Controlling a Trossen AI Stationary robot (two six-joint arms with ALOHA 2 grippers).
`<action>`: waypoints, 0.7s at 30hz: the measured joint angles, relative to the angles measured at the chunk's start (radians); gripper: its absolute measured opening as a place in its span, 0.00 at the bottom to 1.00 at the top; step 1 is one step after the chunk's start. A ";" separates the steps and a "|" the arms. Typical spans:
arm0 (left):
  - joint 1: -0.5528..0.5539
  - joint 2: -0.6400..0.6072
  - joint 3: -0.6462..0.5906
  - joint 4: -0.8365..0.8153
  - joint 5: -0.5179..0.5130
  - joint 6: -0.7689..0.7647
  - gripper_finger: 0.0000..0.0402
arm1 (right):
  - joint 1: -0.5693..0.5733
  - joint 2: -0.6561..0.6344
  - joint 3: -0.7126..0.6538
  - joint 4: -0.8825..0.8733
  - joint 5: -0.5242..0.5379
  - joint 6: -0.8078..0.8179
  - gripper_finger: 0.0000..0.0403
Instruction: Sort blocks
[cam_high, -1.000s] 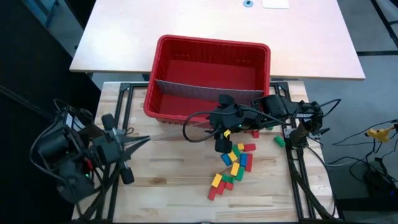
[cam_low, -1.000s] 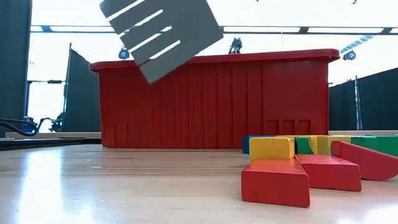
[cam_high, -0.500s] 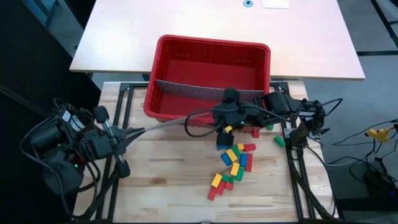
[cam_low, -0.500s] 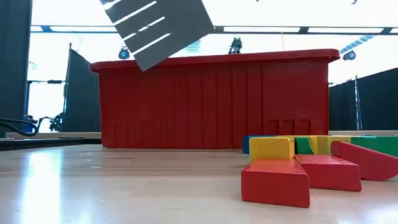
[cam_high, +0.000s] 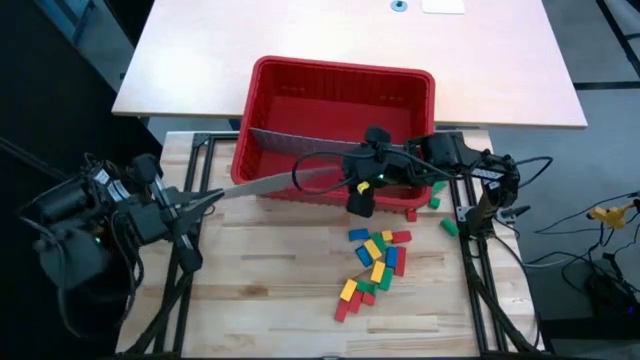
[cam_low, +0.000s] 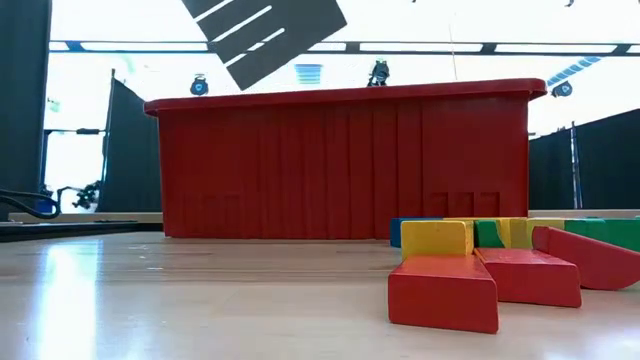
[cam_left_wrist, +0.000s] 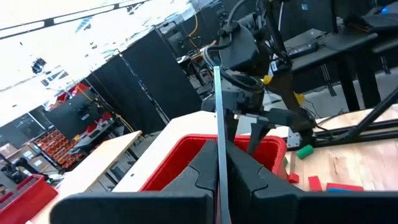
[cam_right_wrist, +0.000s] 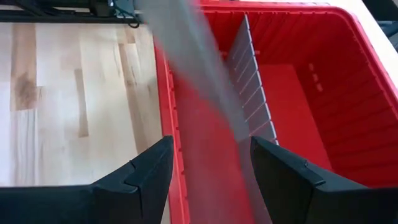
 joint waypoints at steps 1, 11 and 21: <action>0.000 -0.003 0.000 0.017 -0.007 0.025 0.00 | -0.005 0.000 0.000 0.007 -0.001 -0.007 0.49; 0.000 -0.015 0.000 0.080 -0.022 0.100 0.00 | -0.057 0.001 -0.008 0.104 -0.034 -0.042 0.49; 0.000 -0.015 0.000 0.095 -0.034 0.102 0.00 | -0.110 0.009 -0.011 0.171 -0.088 -0.076 0.49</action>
